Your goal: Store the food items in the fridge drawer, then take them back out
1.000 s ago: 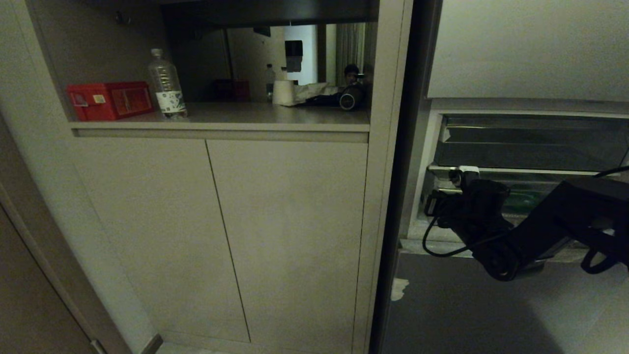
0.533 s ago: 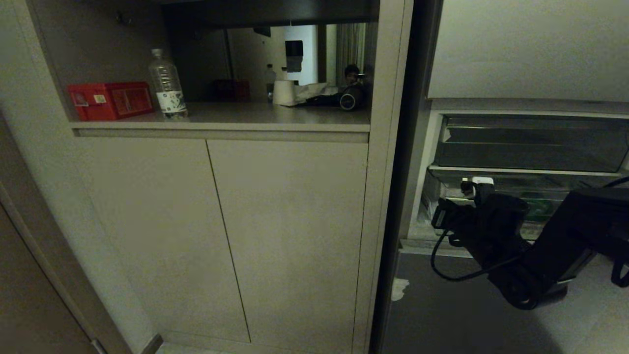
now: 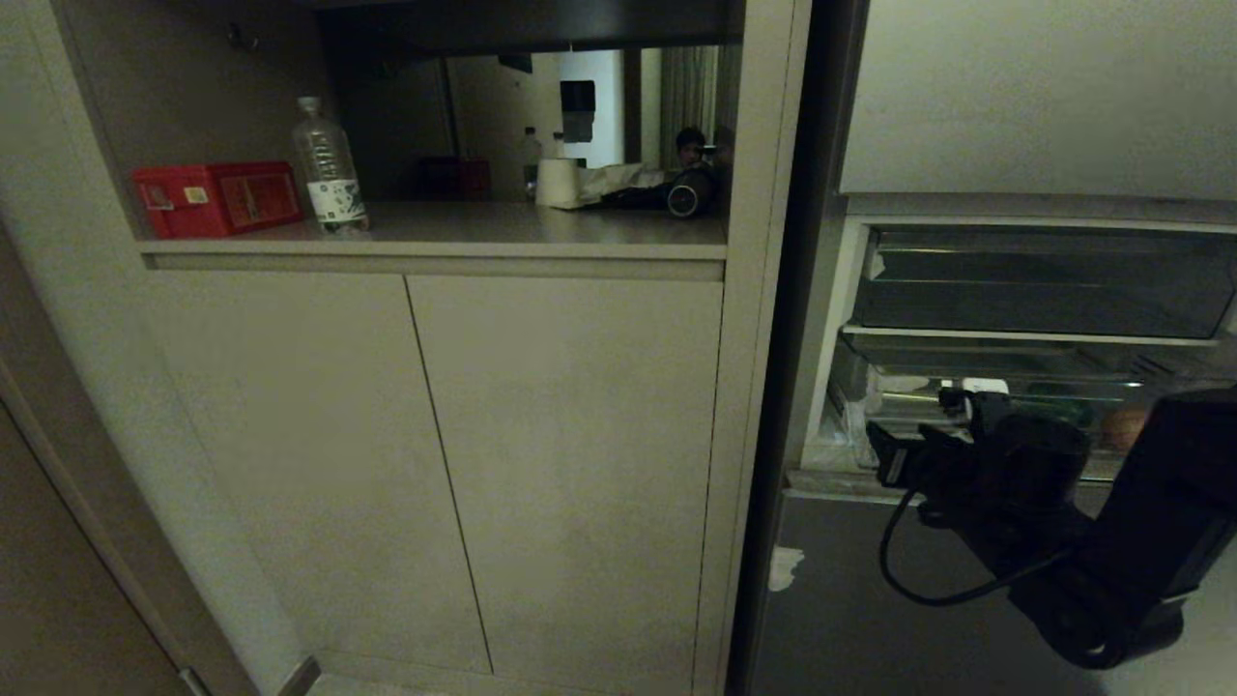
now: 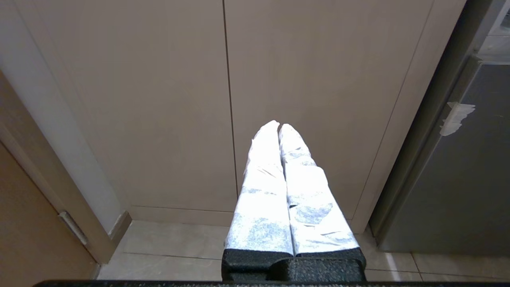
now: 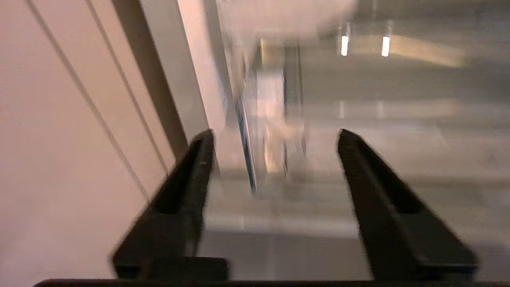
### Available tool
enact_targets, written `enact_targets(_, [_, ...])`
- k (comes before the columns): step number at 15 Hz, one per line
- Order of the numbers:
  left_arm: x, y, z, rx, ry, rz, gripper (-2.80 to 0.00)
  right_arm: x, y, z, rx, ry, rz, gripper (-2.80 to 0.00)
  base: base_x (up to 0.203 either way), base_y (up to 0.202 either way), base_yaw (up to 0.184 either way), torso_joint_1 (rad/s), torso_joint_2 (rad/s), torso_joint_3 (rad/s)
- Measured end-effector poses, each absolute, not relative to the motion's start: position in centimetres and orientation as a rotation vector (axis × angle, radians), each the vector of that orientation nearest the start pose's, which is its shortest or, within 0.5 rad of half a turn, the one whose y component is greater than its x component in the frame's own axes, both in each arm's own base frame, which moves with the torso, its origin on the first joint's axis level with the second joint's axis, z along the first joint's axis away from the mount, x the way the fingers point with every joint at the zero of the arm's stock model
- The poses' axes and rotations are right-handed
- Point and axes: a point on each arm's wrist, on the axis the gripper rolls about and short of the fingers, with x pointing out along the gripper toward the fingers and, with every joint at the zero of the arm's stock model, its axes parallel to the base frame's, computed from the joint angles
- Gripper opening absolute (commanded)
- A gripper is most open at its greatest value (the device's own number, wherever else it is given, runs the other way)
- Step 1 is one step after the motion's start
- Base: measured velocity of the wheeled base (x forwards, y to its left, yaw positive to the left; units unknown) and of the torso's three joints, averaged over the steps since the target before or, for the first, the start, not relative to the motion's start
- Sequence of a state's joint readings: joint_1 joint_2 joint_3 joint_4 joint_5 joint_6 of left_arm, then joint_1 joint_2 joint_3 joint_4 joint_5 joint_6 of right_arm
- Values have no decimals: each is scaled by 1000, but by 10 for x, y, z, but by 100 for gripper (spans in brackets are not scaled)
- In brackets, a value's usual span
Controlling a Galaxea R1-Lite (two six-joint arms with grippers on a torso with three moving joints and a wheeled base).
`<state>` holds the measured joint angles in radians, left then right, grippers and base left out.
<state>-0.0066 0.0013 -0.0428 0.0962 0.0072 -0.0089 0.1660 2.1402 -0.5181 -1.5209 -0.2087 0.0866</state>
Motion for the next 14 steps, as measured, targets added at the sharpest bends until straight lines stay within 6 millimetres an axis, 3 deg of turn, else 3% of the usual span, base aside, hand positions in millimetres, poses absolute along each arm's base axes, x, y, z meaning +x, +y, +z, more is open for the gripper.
enact_targets(3, [-26, 0, 77, -9, 55, 2, -280, 303, 46, 71, 63, 121, -48, 0, 0, 0, 0, 0, 0, 0])
enact_targets(4, [-26, 0, 77, -9, 55, 2, -280, 300, 45, 79, 64, 98, -47, -280, 0, 0, 0, 0, 0, 0])
enact_targets(8, [-26, 0, 77, -9, 55, 1, -280, 300, 39, 123, 73, 20, -46, -280, 0, 0, 0, 0, 0, 0])
enact_targets(14, [-26, 0, 77, -9, 55, 1, -280, 336, 10, 191, 72, 87, -56, -280, 0, 0, 0, 0, 0, 0])
